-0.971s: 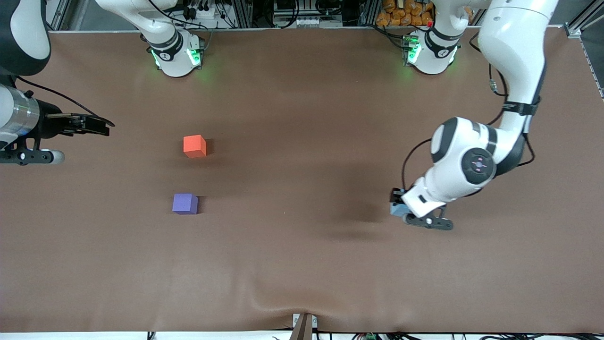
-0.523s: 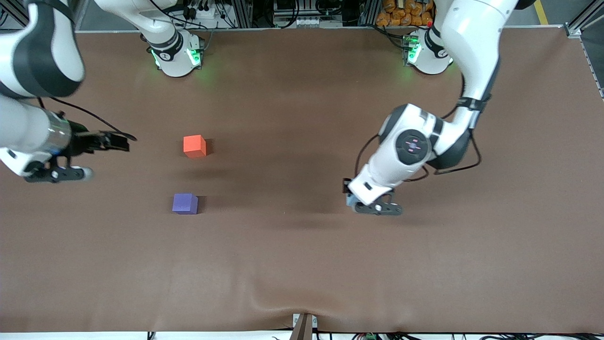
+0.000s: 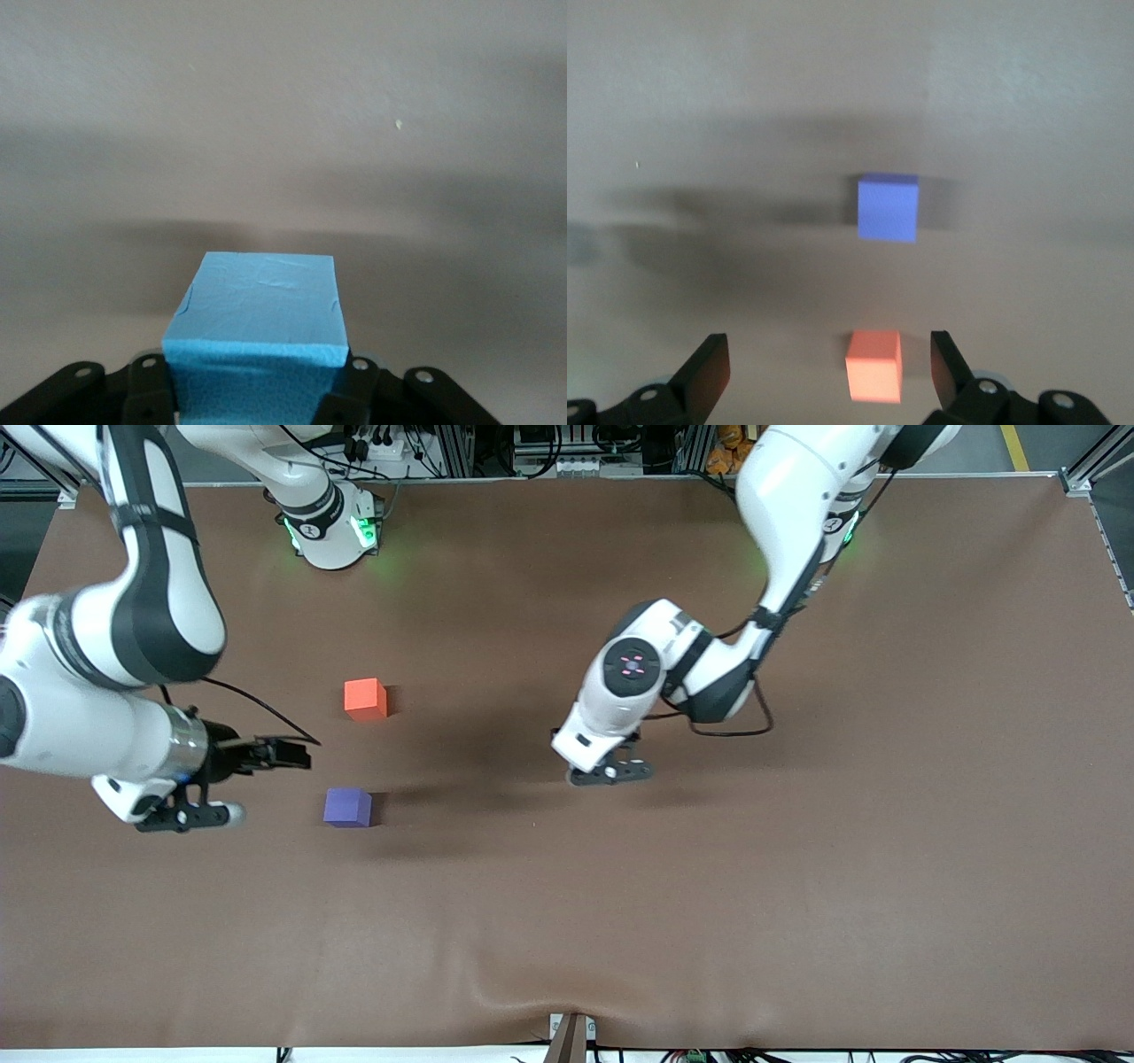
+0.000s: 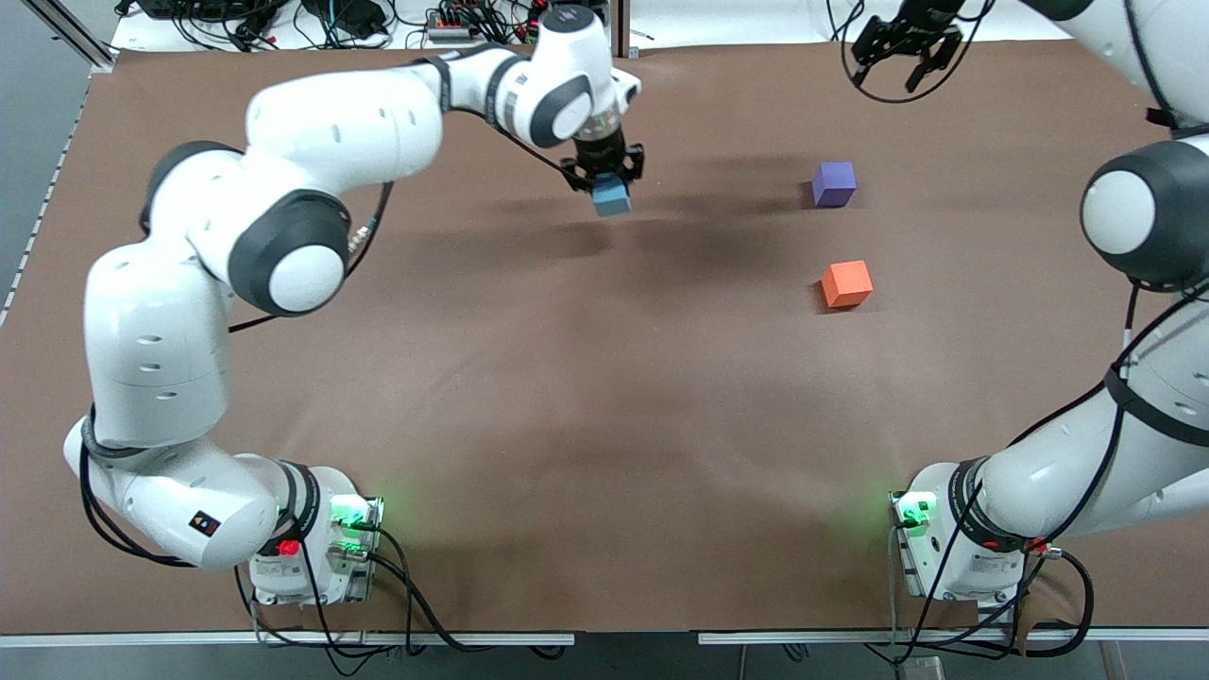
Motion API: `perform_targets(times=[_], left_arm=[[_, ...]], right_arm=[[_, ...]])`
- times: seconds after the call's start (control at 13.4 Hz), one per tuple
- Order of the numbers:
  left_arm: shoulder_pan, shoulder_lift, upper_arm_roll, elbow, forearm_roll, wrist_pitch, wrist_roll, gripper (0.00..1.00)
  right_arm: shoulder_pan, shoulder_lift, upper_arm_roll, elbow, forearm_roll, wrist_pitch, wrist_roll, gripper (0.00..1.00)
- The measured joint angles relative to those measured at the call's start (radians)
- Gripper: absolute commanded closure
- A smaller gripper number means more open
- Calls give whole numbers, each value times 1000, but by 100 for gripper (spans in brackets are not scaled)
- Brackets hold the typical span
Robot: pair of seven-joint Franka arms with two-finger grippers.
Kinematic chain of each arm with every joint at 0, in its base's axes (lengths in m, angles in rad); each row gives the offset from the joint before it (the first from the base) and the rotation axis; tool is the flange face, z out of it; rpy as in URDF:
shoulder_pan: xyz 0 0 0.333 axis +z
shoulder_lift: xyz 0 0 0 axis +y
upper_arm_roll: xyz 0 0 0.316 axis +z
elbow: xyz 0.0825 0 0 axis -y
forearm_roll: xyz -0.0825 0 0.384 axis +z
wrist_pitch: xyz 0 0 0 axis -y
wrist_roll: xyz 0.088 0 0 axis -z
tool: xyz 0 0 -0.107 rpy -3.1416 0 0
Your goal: Place blue block between orange and purple blocks
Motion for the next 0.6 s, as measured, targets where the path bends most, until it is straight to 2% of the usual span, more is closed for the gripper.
perform_targets(times=[0.15,0.22,0.3,0.37,0.45,0.52,0.6], left_arm=[[-45,56,1,56,0,6,-80,100],[-69,86,2,80,0,18,-116,92],[-89,113,3,95,0,39,-139,79],[-102,138,3,101,0,56,-151,74],[-109,163,4,103,0,72,-154,31],[-111,185,4,104,0,89,-154,0],[-111,202,5,109,0,102,-153,0]], right_arm=[[33,40,2,4,7,19,0,0],[59,53,2,8,8,19,0,0],[87,61,2,11,9,20,0,0],[111,65,3,12,9,21,0,0],[133,68,4,12,10,20,0,0],[161,70,4,12,10,19,0,0],[192,73,5,12,10,19,0,0]])
